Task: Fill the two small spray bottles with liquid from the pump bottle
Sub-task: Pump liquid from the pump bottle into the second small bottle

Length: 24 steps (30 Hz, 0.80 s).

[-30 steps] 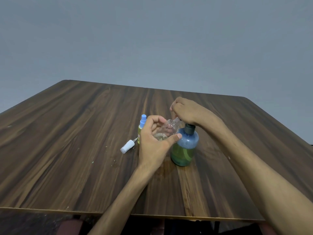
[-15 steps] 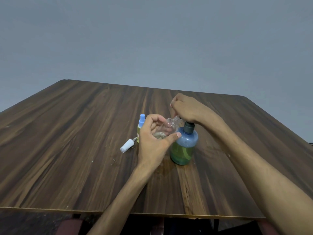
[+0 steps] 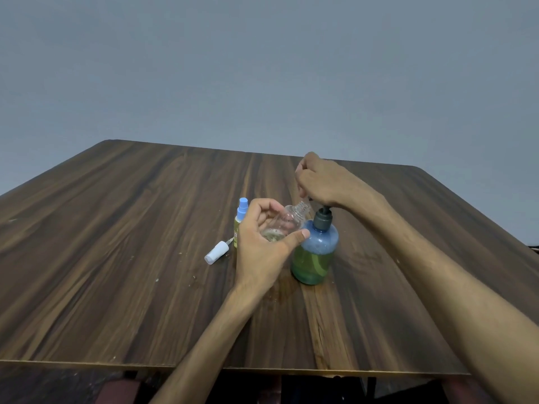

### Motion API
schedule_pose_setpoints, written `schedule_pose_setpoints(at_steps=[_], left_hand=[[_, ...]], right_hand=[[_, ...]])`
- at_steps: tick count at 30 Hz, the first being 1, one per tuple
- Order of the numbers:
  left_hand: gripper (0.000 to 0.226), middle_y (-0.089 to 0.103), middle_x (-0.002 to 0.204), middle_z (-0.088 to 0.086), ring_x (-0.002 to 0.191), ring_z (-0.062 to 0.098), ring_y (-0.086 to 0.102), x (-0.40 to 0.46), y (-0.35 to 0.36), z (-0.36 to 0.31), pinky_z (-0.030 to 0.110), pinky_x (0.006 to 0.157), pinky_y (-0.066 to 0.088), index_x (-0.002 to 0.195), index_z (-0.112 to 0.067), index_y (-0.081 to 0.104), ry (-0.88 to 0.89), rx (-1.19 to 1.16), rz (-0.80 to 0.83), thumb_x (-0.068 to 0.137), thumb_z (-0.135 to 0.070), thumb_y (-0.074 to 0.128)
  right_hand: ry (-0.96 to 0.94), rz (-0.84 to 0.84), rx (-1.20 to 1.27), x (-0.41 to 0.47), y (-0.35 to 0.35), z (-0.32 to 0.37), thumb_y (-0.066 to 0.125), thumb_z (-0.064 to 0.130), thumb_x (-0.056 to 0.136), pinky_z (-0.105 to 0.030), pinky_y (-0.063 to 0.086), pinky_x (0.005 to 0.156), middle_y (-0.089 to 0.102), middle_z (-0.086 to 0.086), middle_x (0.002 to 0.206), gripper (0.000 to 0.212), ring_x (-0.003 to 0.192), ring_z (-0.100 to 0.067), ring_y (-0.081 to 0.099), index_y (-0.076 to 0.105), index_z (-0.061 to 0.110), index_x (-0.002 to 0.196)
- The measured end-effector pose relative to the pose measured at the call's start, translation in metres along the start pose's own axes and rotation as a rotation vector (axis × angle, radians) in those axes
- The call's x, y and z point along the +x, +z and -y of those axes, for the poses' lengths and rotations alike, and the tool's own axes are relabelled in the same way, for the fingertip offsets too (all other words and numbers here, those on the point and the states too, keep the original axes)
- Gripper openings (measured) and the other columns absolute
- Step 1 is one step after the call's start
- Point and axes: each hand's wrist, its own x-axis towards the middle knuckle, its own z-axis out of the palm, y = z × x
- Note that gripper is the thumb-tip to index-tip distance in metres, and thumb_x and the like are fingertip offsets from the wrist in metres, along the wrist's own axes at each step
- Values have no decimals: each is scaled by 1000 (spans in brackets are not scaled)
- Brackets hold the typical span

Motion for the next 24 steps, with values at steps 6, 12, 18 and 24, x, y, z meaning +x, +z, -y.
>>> schedule_pose_setpoints(at_steps=[6, 12, 18, 24], left_hand=[[48, 72, 96, 6, 88, 18, 75, 0, 0, 0, 30, 82, 60, 101, -11, 62, -8, -2, -2, 67, -4, 94], [48, 71, 93, 2, 85, 10, 73, 1, 0, 1, 23, 79, 58, 103, -4, 61, -10, 12, 3, 70, 7, 93], [47, 70, 90, -6, 83, 9, 73, 0, 0, 0, 22, 78, 57, 102, -4, 61, -3, 8, 1, 69, 9, 93], [48, 70, 93, 2, 85, 13, 73, -1, 0, 0, 25, 81, 59, 102, -6, 61, 14, 16, -1, 69, 7, 93]], right_hand=[[-1, 39, 8, -1, 7, 0, 35, 26, 93, -41, 52, 86, 73, -3, 105, 31, 94, -24, 64, 53, 18, 117], [14, 46, 7, 2, 10, -2, 36, 26, 98, -39, 48, 78, 68, -4, 109, 31, 95, -25, 62, 54, 15, 121], [-12, 7, 15, 3, 5, -2, 35, 26, 93, -42, 54, 84, 72, -2, 103, 30, 94, -23, 65, 54, 18, 115], [-12, 12, -16, 1, 9, -3, 35, 29, 91, -40, 52, 80, 72, -1, 102, 31, 93, -23, 65, 53, 20, 114]])
